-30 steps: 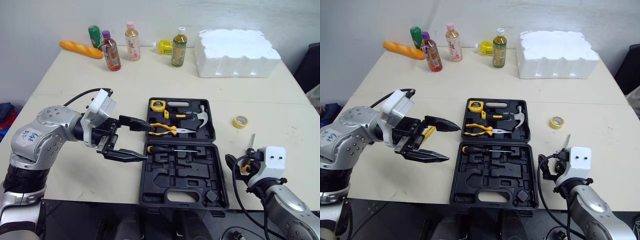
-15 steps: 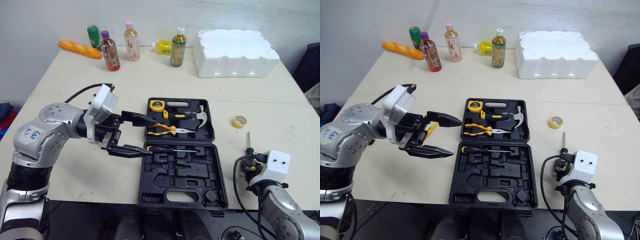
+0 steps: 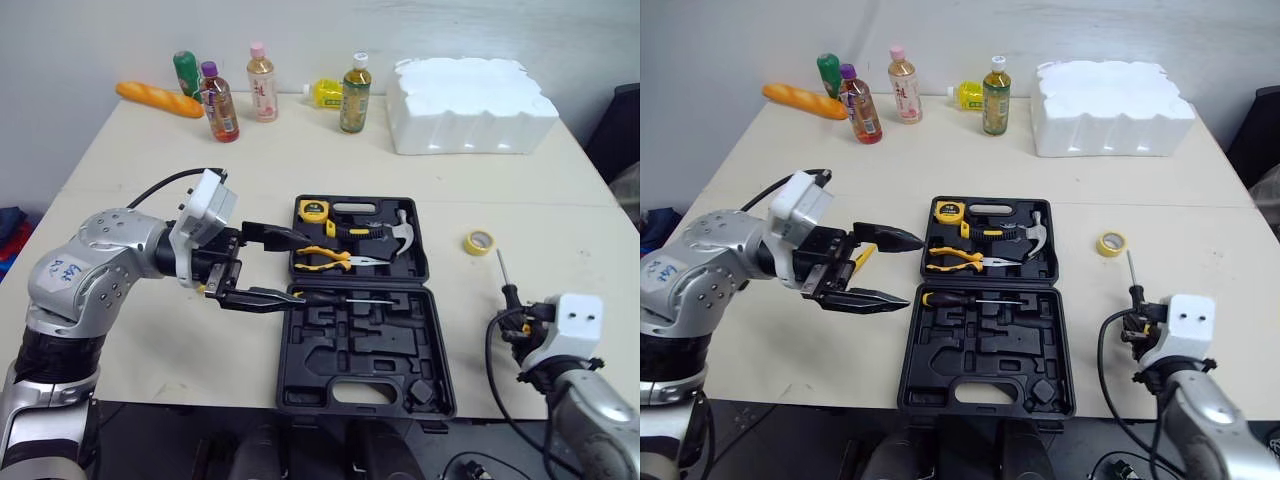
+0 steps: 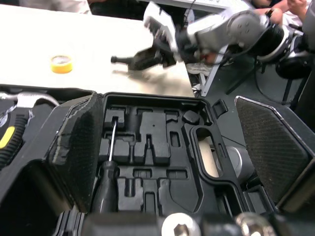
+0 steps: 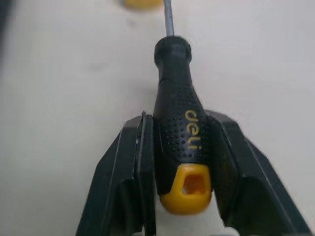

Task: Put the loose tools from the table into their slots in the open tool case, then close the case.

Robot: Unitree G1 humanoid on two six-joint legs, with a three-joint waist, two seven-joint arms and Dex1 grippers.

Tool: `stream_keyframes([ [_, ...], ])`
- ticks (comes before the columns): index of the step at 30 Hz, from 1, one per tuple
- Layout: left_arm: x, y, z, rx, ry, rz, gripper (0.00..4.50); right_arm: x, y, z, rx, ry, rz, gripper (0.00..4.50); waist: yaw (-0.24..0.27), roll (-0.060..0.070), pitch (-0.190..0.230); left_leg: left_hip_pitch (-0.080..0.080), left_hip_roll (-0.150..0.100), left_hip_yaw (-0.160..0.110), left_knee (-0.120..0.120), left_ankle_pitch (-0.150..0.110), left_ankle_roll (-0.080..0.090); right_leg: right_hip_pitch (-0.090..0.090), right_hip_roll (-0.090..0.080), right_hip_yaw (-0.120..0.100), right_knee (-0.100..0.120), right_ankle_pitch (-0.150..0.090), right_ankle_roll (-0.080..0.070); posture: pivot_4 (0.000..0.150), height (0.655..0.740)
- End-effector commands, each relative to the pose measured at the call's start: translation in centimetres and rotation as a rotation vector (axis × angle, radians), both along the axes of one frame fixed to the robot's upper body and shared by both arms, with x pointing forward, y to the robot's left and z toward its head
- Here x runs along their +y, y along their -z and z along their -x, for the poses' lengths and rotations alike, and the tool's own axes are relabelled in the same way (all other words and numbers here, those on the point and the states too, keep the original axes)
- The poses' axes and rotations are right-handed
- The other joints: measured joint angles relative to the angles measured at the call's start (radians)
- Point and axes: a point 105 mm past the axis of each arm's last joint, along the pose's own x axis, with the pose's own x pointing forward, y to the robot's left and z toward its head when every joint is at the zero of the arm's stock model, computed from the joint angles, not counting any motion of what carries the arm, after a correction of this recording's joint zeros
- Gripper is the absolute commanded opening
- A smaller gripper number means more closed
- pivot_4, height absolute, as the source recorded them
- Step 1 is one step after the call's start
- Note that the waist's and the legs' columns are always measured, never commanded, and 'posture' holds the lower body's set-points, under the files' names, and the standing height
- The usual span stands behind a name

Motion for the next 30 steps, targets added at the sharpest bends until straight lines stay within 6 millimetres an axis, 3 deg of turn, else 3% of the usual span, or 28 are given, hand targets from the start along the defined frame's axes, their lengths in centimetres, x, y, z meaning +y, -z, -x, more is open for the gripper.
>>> stream_keyframes([
  [1, 1.2, -0.6, 0.5, -0.041, -0.049, -0.023, 4.50, 2.3, -3.7, 0.5, -0.059, -0.311, 0.044, 1.03, 0.000, 0.000, 0.000, 0.000, 0.000, 0.000, 0.000, 0.000, 0.000, 0.000, 0.000, 0.000, 0.000, 0.000, 0.000, 0.150, 0.7355],
  [5, 3.6, 1.4, 1.1, -0.046, -0.121, -0.169, 4.50, 5.1, -6.5, 1.2, 0.044, -0.765, 0.041, 1.03, -0.005, 0.001, 0.002, 0.001, 0.001, 0.000, 0.000, -0.001, 0.001, 0.000, 0.002, 0.000, 0.000, 0.000, 0.000, 0.150, 0.7355],
  [9, 4.3, 1.9, 1.3, -0.034, -0.144, -0.195, 4.50, 7.2, -7.9, 0.5, 0.118, -1.008, 0.092, 1.03, 0.004, -0.003, 0.004, 0.002, 0.003, -0.001, 0.000, -0.004, 0.006, 0.001, 0.001, -0.001, 0.000, 0.000, -0.001, 0.150, 0.7355],
  [12, 4.6, 2.4, 1.5, -0.039, -0.146, -0.224, 4.50, 8.9, -7.7, -0.5, 0.158, -1.128, 0.140, 1.03, 0.005, -0.003, 0.004, 0.000, 0.002, -0.002, 0.000, -0.004, 0.006, 0.000, -0.003, -0.001, -0.001, 0.000, -0.002, 0.150, 0.7355],
  [20, 4.9, 2.9, 1.2, -0.059, -0.172, -0.238, 4.50, 11.7, -5.9, -2.3, 0.254, -1.252, 0.296, 1.03, 0.003, -0.003, 0.004, -0.012, 0.000, 0.001, 0.006, -0.003, 0.003, -0.011, -0.011, -0.004, 0.000, -0.001, -0.003, 0.150, 0.7355],
  [23, 4.9, 2.9, 1.3, -0.062, -0.167, -0.240, 4.50, 11.9, -5.5, -2.3, 0.271, -1.280, 0.339, 1.03, 0.003, -0.003, 0.004, -0.020, 0.001, 0.001, 0.016, -0.004, 0.005, -0.018, -0.012, -0.005, 0.007, -0.002, -0.001, 0.150, 0.7355],
  [30, 4.3, 3.4, 1.3, -0.065, -0.120, -0.250, 4.50, 11.8, -3.9, -2.0, 0.337, -1.344, 0.421, 1.03, 0.003, -0.003, 0.004, -0.017, -0.003, 0.003, 0.020, -0.006, 0.009, -0.016, -0.015, -0.005, 0.010, 0.001, 0.002, 0.150, 0.7355],
])
